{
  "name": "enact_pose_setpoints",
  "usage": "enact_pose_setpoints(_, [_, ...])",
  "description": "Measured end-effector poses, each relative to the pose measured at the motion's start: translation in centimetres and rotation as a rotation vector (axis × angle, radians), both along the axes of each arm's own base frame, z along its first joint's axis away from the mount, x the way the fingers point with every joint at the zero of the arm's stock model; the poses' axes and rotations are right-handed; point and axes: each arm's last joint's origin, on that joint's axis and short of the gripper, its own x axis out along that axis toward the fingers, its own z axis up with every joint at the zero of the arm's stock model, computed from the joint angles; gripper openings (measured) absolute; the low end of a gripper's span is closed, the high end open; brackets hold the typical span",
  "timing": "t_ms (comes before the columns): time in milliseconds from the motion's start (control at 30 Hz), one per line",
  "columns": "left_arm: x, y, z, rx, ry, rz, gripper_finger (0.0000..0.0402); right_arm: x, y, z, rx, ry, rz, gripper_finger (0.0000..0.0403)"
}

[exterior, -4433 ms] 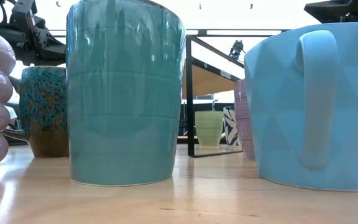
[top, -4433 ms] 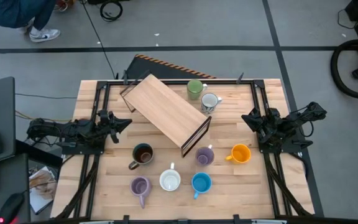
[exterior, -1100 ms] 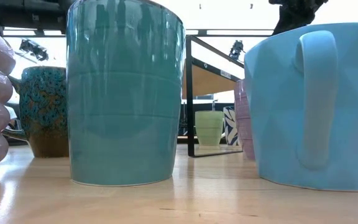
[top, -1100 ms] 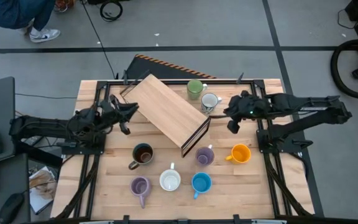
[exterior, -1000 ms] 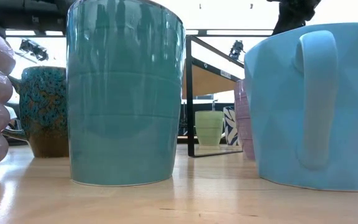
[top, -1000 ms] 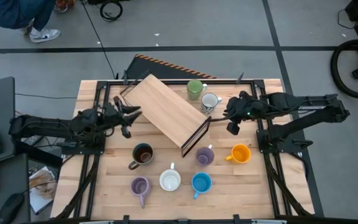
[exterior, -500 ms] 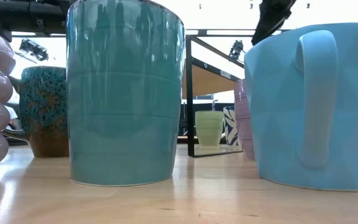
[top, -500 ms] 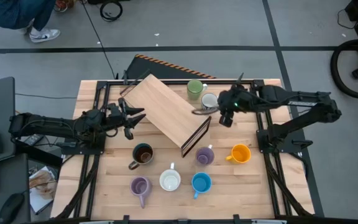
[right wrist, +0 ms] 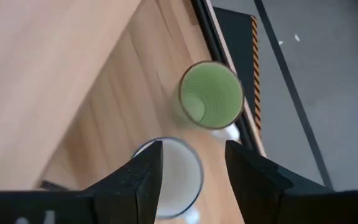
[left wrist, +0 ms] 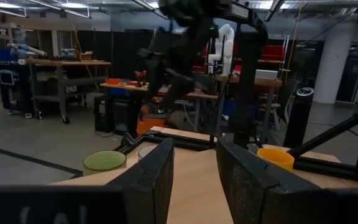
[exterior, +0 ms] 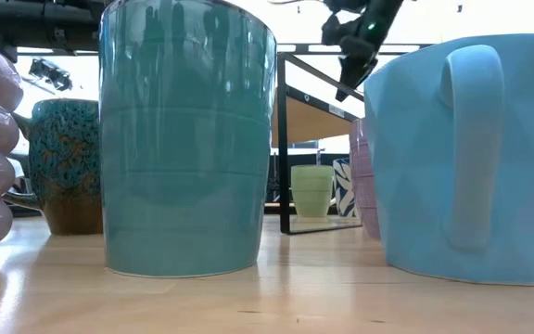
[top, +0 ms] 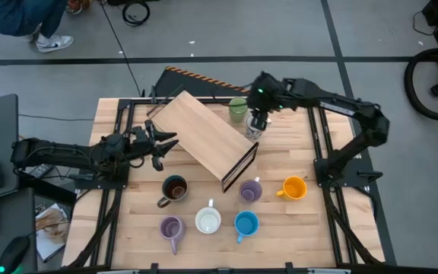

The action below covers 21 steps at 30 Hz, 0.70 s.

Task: Place coffee mugs
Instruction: Put the green patterned mug on the shelf

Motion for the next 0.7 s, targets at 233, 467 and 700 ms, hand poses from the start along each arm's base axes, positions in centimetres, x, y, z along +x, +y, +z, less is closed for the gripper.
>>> enact_pose_setpoints(233, [0.0, 0.0, -0.4, -0.030, 0.030, -0.004, 0.0128, 2.7, -3.3, -1.1, -0.009, 0.049, 0.083, 0.0180])
enact_pose_setpoints(467, [0.1, 0.0, -0.7, -0.067, 0.056, -0.003, 0.0128, 5.1, -6.6, -2.5, -0.051, 0.039, 0.153, 0.0180])
enact_pose_setpoints(700, [0.0, 0.1, -0.7, -0.032, 0.065, 0.039, 0.0128, 6.3, -7.5, -4.8, 0.019, 0.161, 0.170, 0.0181])
